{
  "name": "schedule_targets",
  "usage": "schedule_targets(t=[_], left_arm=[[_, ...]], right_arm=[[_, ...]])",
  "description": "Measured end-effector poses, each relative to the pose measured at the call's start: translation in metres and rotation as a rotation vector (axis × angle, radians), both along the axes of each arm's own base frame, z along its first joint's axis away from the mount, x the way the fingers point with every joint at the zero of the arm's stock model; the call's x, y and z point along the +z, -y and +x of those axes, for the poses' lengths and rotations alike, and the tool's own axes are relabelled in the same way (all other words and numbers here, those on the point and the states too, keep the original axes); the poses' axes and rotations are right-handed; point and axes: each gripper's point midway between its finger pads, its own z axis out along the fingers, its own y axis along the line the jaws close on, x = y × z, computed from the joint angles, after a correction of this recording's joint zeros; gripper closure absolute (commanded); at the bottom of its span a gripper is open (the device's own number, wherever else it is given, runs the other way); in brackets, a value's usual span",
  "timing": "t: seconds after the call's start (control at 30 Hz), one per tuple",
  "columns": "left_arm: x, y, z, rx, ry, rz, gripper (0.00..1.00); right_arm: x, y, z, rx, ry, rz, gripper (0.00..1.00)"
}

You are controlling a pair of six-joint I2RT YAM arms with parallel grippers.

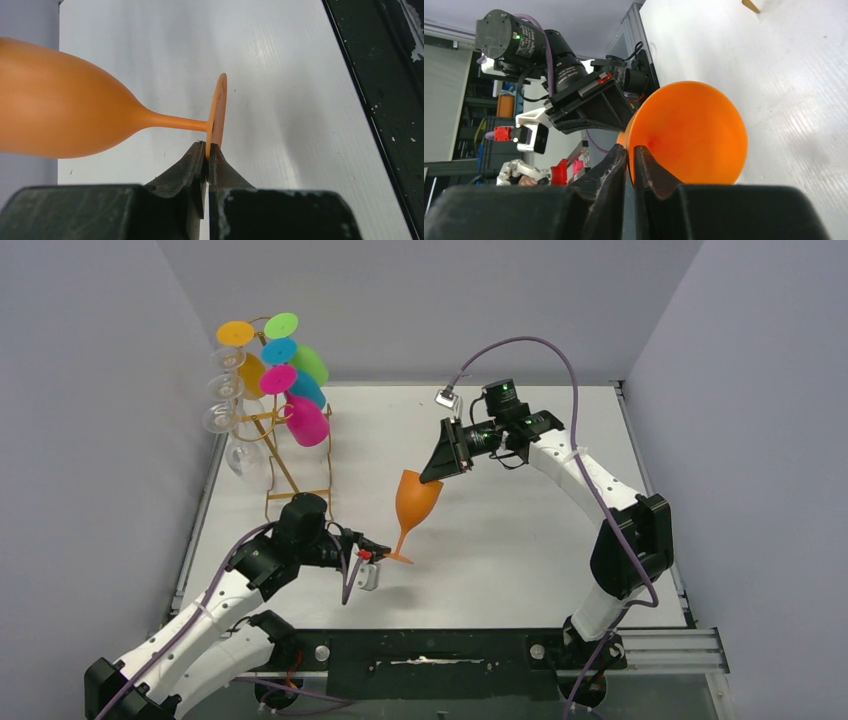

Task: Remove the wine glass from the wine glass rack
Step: Place the wine glass at the center of the board.

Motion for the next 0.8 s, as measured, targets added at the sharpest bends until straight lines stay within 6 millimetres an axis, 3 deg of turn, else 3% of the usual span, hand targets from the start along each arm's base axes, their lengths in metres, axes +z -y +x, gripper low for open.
schedule_targets(t=[0.17, 0.37, 0.5, 0.7, 0.8], left_arm=[[0.0, -0.002, 0.0, 0.008, 0.025, 0.015, 0.98], [0.004, -0.003, 0.0, 0.01, 0.05, 0.012, 0.72], [0.007, 0.0, -0.002, 0.005, 0.035, -0.009, 0.63], [0.011, 0.004, -0.011, -0.009, -0.035, -0.047, 0.16], [0.018, 0.007, -0.017, -0.008, -0.084, -0.081, 0.15]], right_arm=[[0.006, -0.001, -0.003, 0.028, -0.01, 0.026, 1.0], [0.009, -0.002, -0.003, 0.029, -0.008, 0.037, 1.0], [0.004, -0.002, 0.001, 0.003, 0.003, 0.024, 1.0], [-0.004, 0.003, 0.009, -0.085, 0.062, -0.038, 1.0], [-0.013, 0.013, 0.018, -0.186, 0.121, -0.122, 1.0]])
